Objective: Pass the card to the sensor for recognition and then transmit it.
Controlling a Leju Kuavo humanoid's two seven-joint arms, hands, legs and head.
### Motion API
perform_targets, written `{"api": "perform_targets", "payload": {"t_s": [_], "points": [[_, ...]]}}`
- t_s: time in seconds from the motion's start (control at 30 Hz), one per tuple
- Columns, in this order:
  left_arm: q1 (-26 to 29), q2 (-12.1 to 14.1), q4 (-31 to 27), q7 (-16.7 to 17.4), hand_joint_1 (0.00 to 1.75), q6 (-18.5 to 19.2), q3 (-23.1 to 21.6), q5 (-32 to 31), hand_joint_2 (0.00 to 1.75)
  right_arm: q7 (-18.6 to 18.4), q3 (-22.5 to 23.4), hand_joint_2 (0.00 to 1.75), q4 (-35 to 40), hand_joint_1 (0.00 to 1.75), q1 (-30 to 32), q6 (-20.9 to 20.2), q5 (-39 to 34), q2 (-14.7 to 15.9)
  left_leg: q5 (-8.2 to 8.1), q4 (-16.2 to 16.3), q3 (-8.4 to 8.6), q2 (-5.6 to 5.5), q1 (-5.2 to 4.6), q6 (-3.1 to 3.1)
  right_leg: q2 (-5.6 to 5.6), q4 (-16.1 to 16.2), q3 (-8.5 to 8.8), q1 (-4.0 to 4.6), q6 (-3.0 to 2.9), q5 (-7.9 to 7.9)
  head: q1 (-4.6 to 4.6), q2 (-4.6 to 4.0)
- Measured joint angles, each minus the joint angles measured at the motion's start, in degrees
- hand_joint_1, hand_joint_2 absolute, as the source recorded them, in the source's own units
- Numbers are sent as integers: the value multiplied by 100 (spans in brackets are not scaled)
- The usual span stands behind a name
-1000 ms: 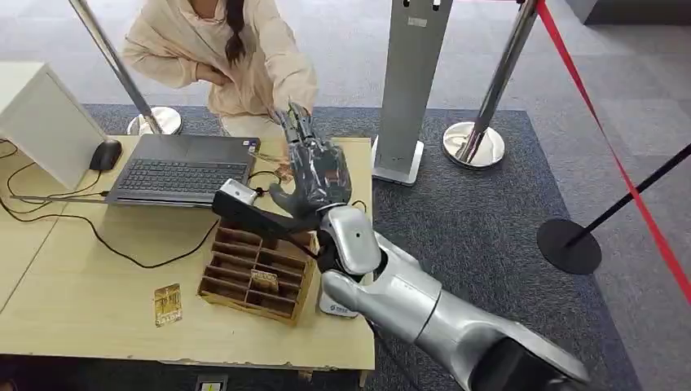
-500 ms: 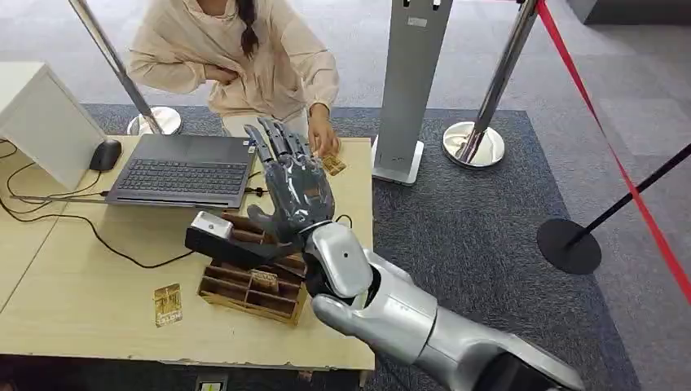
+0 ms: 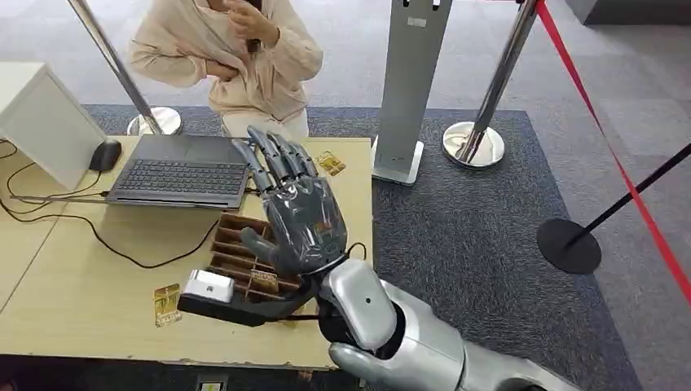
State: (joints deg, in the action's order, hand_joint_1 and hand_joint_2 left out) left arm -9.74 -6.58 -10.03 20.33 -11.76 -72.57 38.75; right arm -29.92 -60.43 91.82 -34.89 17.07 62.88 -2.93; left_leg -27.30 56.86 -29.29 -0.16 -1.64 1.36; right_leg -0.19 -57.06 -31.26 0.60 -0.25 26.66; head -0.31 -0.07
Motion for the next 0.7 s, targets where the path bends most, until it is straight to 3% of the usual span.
{"api": "perform_targets", "payload": {"t_s": [0.4, 0.7], "points": [[14, 18, 2, -92, 0, 0, 2, 101, 0, 98, -149, 175, 610, 0, 439, -33, 442, 234, 0, 0, -1, -2, 0, 0, 0, 0, 1, 0, 0, 1, 2, 0], [62, 124, 2, -441, 0, 172, 9, 164, 0, 254, -164, 175, 696, 0, 875, 87, 116, 433, 0, 0, 0, 0, 0, 0, 0, 0, 1, 0, 0, 0, 0, 0]]}}
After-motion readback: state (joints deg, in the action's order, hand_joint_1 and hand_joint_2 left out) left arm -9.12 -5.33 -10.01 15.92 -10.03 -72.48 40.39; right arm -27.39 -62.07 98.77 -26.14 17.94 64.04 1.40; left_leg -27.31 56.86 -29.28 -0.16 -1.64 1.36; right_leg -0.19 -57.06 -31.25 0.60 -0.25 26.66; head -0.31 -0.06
